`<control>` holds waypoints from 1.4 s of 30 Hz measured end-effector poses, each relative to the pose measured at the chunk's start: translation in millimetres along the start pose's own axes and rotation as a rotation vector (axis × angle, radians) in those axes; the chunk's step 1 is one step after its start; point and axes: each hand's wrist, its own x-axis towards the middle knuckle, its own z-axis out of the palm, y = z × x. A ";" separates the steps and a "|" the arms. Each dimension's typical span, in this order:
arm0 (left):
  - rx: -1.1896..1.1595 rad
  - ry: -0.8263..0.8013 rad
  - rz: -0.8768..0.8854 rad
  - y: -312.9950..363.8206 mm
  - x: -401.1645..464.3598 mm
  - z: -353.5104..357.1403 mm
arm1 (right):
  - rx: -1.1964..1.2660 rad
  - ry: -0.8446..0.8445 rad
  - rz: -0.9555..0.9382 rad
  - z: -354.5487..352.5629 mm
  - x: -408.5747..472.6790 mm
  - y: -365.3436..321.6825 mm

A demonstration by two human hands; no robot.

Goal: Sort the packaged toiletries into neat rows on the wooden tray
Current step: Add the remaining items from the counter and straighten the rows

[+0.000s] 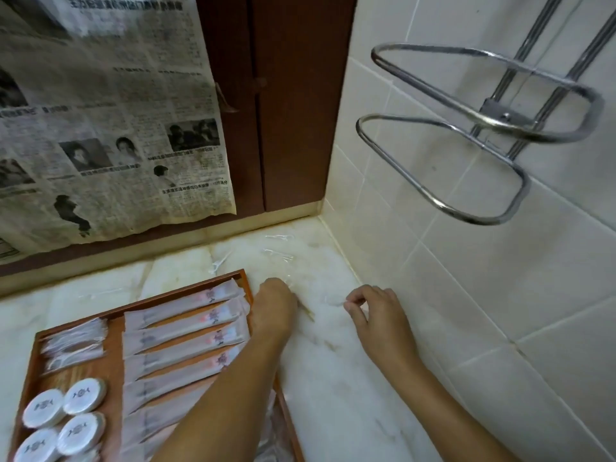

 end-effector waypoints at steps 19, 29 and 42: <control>-0.349 0.187 0.065 -45.1 -8.7 -75.5 | -0.121 -0.248 0.035 107.3 130.7 -66.0; -0.278 0.234 0.125 -91.6 -6.3 -98.7 | -0.379 -0.173 -0.117 153.4 152.6 -42.3; 0.279 0.103 0.414 -96.0 73.4 -133.4 | 0.122 0.147 0.184 194.1 150.0 -59.9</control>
